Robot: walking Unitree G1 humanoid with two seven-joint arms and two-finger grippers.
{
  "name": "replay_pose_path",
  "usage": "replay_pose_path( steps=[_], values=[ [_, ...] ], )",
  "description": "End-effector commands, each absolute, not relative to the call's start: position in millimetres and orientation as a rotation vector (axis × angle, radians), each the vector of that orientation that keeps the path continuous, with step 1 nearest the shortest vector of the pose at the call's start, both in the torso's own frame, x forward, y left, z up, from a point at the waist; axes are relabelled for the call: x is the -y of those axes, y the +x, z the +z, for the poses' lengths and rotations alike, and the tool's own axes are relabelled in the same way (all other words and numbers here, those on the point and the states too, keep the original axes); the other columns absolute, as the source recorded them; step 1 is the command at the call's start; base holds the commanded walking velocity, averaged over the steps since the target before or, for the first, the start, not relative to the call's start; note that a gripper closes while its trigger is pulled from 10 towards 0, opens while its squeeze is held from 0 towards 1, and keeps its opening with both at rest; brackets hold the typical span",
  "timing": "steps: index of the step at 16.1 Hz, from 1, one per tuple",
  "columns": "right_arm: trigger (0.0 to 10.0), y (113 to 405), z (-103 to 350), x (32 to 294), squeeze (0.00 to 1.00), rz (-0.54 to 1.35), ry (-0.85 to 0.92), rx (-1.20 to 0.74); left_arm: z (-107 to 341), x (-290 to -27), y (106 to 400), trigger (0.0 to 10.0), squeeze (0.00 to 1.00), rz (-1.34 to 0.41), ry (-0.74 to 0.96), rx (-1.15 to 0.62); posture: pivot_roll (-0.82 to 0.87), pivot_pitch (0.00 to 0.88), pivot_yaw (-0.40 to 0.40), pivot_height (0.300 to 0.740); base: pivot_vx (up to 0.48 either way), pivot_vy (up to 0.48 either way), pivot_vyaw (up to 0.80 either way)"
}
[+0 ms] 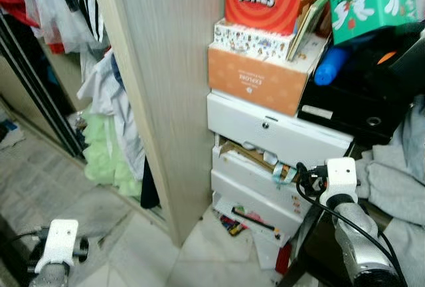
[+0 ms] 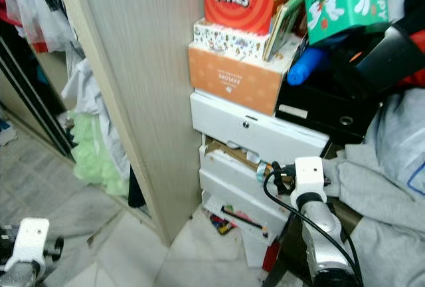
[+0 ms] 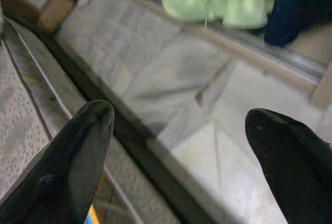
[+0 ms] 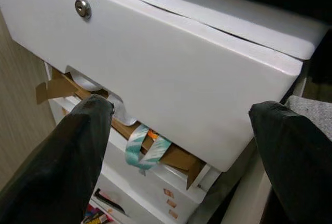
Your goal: Clean up the room
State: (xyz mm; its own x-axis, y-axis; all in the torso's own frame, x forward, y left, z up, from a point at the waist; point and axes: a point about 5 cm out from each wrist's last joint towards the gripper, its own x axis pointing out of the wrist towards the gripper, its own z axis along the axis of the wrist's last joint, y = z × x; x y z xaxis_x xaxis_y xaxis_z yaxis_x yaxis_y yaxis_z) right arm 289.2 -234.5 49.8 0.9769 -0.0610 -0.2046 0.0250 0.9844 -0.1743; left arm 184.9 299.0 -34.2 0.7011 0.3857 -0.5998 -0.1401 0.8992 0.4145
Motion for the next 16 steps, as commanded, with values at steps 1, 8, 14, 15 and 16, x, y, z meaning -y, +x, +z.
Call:
replay_pose_path(
  steps=[1,8,14,15,16],
  values=[
    [10.0,273,21,238,0.00,-0.048,-0.160,-0.343,-45,-298,174,10.0,0.00,0.284,0.407,-0.806,0.03,0.000,0.034,0.740,0.000,0.000,0.00],
    [10.0,285,33,230,0.00,-0.015,-0.186,-0.217,-26,-329,175,10.0,0.00,0.548,0.414,-0.648,0.02,0.000,0.039,0.740,0.000,0.000,0.00],
    [10.0,299,99,167,0.00,0.206,-0.096,0.059,15,-313,208,10.0,0.00,0.524,0.268,-0.287,0.02,0.000,0.014,0.740,0.000,0.000,0.00],
    [10.0,295,101,159,0.00,0.235,-0.083,0.063,19,-309,209,10.0,0.00,0.525,0.269,-0.260,0.02,0.000,0.013,0.740,0.000,0.000,0.00],
    [10.0,289,103,151,0.00,0.260,-0.067,0.061,23,-303,210,10.0,0.00,0.523,0.264,-0.225,0.02,0.000,0.010,0.740,0.000,0.000,0.00]
  ],
)
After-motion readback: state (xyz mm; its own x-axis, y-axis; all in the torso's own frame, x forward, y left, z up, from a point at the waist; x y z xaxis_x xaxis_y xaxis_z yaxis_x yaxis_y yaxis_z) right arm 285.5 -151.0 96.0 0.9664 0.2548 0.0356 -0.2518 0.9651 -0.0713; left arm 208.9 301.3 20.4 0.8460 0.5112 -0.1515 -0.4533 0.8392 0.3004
